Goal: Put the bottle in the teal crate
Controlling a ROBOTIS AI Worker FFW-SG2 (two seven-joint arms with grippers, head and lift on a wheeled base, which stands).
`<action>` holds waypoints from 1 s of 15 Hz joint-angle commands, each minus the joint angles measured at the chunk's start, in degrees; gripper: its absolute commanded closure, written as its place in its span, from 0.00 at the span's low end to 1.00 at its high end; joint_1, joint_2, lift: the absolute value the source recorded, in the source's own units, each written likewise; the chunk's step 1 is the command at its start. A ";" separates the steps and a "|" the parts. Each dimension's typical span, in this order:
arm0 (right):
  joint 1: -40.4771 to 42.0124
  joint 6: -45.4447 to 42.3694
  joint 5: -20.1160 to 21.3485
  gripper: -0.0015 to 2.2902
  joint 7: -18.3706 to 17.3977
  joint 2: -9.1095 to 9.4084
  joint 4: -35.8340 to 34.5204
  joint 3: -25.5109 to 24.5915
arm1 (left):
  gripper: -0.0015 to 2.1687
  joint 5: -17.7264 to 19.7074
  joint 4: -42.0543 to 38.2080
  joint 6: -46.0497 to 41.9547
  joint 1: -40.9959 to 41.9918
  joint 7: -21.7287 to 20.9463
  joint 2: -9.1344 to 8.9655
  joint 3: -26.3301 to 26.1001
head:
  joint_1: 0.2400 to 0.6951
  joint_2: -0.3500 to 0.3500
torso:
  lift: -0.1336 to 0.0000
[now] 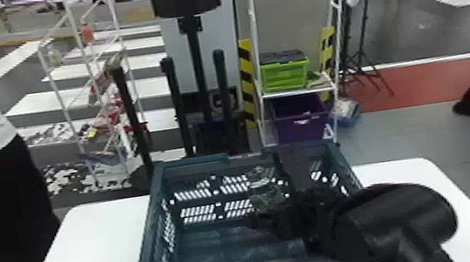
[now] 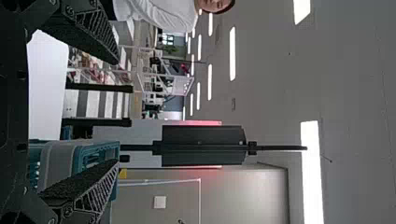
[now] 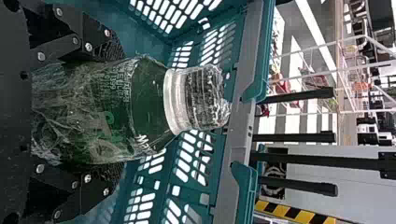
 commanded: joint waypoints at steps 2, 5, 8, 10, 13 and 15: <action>-4.51 -3.11 -1.31 0.83 0.36 1.49 8.58 1.06 | 0.07 0.25 0.00 0.00 -0.18 0.00 -0.02 0.09 | 0.57 0.50 | 1.00; -7.49 -5.93 -1.22 0.83 0.71 1.63 15.08 1.32 | 0.07 0.87 0.26 0.18 -0.45 0.00 -0.02 0.53 | 0.57 0.50 | 1.00; -9.69 -8.21 -1.13 0.83 1.06 1.63 20.79 1.50 | 0.07 1.31 0.26 0.53 -0.71 0.00 -0.02 0.80 | 0.57 0.50 | 1.00; -10.31 -8.74 -1.22 0.82 1.15 1.63 22.46 1.50 | 0.07 1.57 0.26 0.88 -0.89 -0.09 -0.02 0.97 | 0.57 0.50 | 1.00; -11.36 -9.62 -2.28 0.82 1.24 1.63 24.57 1.50 | 0.07 1.66 0.26 1.58 -1.33 -0.09 -0.02 1.06 | 0.57 0.50 | 1.00; -11.71 -10.14 -2.28 0.68 1.42 1.63 25.01 1.50 | 0.07 1.66 0.26 2.11 -1.59 -0.09 -0.02 1.06 | 0.57 0.50 | 1.00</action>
